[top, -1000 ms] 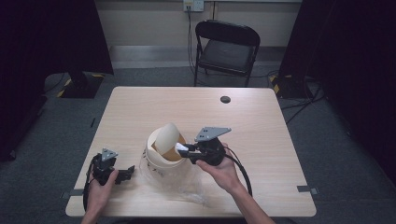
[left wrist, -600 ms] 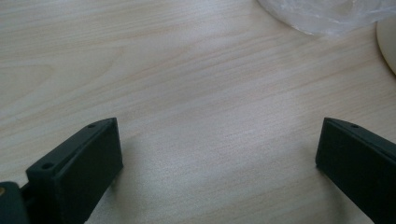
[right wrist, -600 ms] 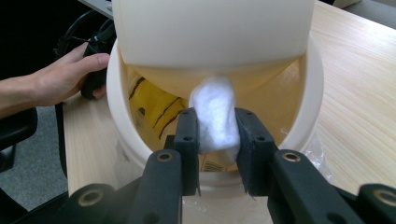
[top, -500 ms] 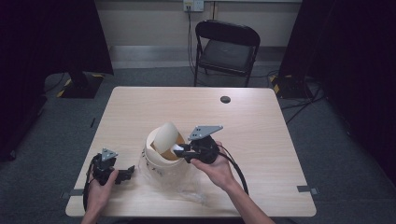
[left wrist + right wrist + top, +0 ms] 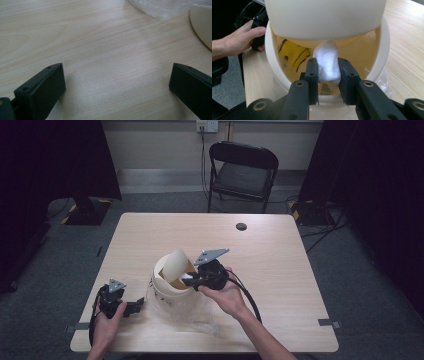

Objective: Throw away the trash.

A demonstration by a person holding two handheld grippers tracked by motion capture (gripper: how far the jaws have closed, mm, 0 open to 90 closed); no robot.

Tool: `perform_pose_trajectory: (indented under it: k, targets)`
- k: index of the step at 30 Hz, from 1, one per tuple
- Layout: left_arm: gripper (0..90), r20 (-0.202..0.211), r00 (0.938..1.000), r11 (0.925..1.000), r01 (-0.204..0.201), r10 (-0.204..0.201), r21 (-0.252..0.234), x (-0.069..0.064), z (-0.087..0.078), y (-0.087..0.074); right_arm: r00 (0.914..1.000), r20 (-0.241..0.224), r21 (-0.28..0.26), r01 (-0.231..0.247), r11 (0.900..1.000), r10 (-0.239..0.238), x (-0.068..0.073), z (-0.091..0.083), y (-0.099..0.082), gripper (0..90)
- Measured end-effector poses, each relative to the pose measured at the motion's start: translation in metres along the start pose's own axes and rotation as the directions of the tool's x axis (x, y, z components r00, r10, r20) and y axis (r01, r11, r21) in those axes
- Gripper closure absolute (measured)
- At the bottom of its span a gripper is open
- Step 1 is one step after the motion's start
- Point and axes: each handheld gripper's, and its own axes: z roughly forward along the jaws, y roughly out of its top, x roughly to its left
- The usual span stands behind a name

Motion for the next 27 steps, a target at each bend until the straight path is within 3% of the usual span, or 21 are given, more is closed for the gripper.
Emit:
perform_pose_trajectory:
  k: [15,27]
  targets:
    - [0.0,-0.001,1.0,1.0,0.0,0.0,0.0,0.0,0.0,0.0,0.9999,-0.009,0.042,-0.007,0.9991,0.008,-0.002,0.019,0.003,70.6]
    - [0.0,0.0,1.0,1.0,0.0,0.0,0.0,0.0,0.0,0.0,1.0,0.006,0.052,-0.007,0.9986,0.007,-0.004,0.022,0.006,69.6]
